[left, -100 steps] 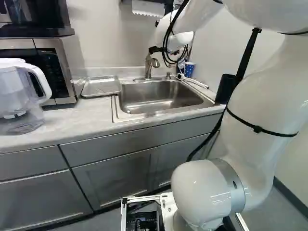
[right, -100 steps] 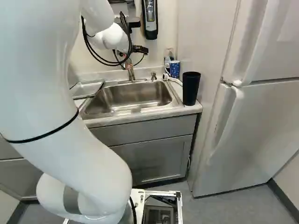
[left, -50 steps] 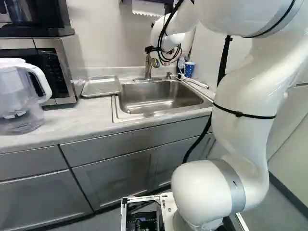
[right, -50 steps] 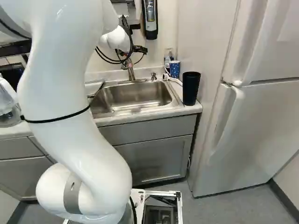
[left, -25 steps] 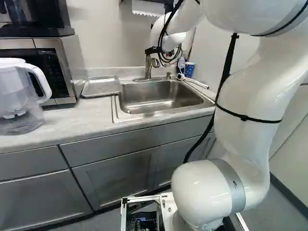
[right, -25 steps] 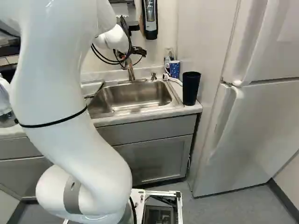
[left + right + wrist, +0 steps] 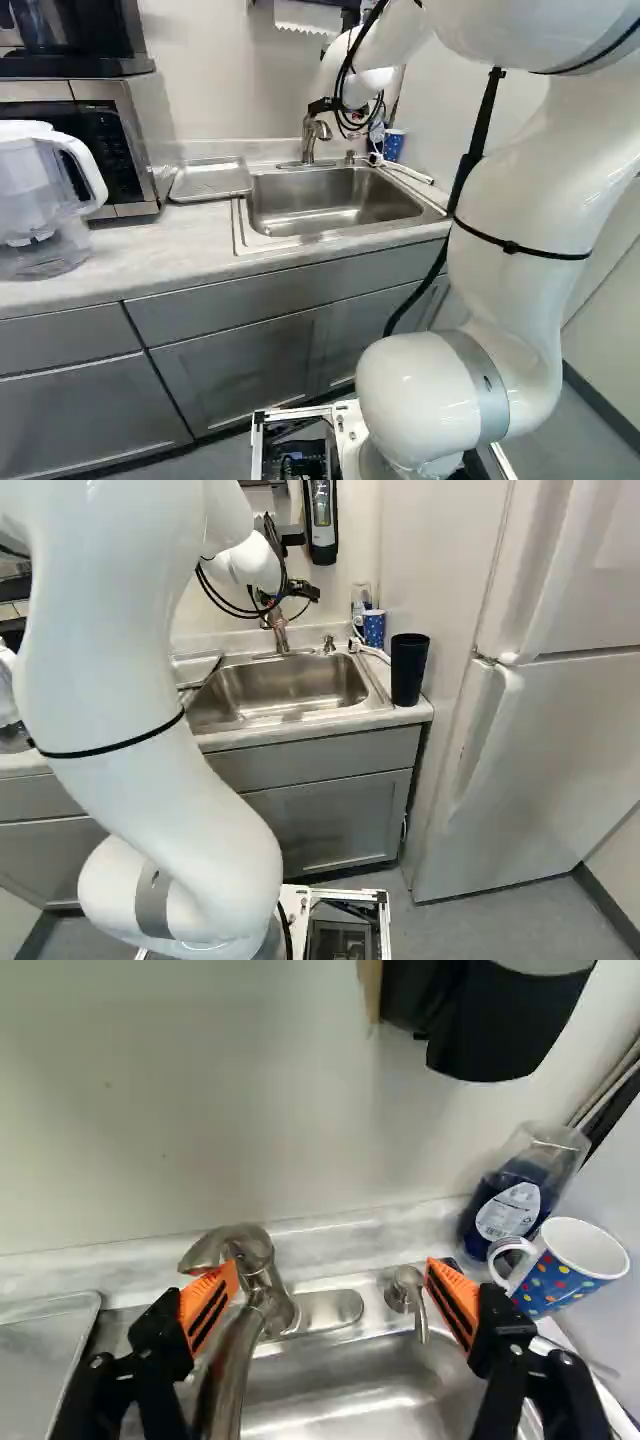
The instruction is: Rinse the cup and place it in the tray
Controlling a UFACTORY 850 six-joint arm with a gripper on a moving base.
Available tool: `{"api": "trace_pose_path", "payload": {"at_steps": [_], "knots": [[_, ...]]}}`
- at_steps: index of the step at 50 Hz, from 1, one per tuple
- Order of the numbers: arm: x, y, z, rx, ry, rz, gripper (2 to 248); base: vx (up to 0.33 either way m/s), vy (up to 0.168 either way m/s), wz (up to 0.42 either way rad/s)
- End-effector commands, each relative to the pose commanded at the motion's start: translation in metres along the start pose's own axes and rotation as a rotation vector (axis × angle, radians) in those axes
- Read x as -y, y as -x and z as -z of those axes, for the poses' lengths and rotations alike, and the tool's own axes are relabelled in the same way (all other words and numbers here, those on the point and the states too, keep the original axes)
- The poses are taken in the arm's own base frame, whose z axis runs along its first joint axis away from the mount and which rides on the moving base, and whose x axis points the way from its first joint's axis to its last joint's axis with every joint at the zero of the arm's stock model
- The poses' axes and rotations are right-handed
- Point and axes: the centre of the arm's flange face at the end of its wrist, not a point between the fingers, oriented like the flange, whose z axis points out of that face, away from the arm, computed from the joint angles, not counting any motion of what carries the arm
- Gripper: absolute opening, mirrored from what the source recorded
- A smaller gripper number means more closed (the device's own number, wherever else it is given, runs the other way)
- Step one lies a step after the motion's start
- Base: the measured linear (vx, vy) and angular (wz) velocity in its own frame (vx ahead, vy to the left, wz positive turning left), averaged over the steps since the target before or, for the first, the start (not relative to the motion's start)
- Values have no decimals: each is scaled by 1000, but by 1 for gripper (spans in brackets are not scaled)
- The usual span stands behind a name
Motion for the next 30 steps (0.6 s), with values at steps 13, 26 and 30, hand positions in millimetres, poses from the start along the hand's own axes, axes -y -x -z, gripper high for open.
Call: {"api": "trace_pose_path", "payload": {"at_steps": [13,26,30], "knots": [[0,-11,1,-118,0,0,247,0,0,0],[0,-17,2,-193,0,0,247,0,0,0],[0,-17,2,-193,0,0,247,0,0,0]]}}
